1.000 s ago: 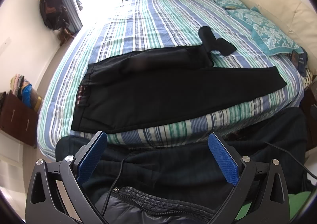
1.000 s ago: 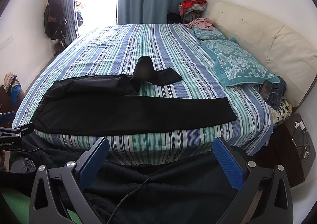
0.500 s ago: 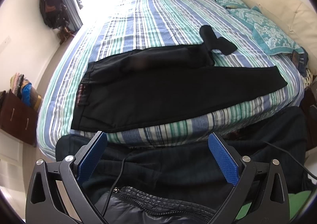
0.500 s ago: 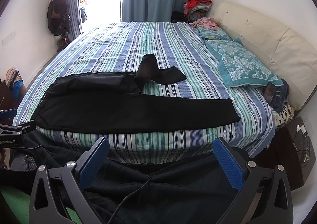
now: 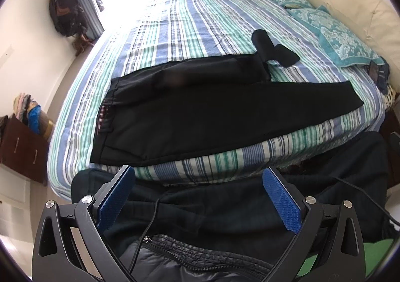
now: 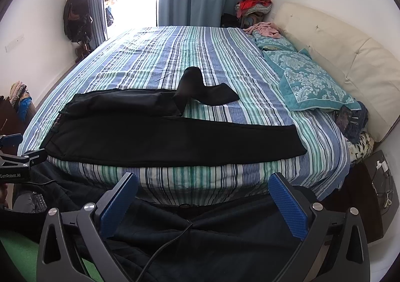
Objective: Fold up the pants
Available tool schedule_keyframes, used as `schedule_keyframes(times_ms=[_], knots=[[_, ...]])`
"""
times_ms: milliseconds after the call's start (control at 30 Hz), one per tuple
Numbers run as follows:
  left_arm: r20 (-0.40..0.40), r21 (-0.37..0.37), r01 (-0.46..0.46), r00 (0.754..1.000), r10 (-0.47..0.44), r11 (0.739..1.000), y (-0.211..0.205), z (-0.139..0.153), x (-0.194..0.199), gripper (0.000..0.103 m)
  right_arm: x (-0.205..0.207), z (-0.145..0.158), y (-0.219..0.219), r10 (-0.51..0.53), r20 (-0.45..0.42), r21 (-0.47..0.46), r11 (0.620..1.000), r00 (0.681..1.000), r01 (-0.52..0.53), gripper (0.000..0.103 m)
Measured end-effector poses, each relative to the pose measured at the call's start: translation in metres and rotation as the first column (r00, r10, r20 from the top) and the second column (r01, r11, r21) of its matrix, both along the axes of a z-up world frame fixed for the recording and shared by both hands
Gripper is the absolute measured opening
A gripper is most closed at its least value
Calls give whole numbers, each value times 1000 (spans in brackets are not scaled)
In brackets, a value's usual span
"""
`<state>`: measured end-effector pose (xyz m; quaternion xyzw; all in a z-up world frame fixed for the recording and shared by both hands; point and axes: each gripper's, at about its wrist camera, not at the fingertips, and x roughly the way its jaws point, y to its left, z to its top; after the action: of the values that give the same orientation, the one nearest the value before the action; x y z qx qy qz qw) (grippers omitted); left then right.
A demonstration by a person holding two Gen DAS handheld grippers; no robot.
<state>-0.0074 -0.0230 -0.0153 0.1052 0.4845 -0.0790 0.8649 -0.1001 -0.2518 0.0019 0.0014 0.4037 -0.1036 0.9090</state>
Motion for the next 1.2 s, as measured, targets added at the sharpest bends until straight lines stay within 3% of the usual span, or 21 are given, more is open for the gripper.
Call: schedule_keyframes(times_ms=[433,667,900,1067,1200], knots=[[-6,0,-12,1000,12,1000,5,-2,2,102,5,-7,8,30,-23,-7,1000,999,-30,103],[47,-92,-29,998,33,995,14,13,15,102,16,-1,16,88,31,-43,995,996,-87,103],[96,-163,-73,991,90,984,18,30,43,102,47,9,16,155,131,33,987,979,-160,103],[125,-187,-74,987,99,980,10,35,50,102,64,7,22,193,143,87,974,971,-207,103],[102,-174,-49,993,67,984,-2,25,50,102,67,-2,19,190,118,105,974,975,-203,103]])
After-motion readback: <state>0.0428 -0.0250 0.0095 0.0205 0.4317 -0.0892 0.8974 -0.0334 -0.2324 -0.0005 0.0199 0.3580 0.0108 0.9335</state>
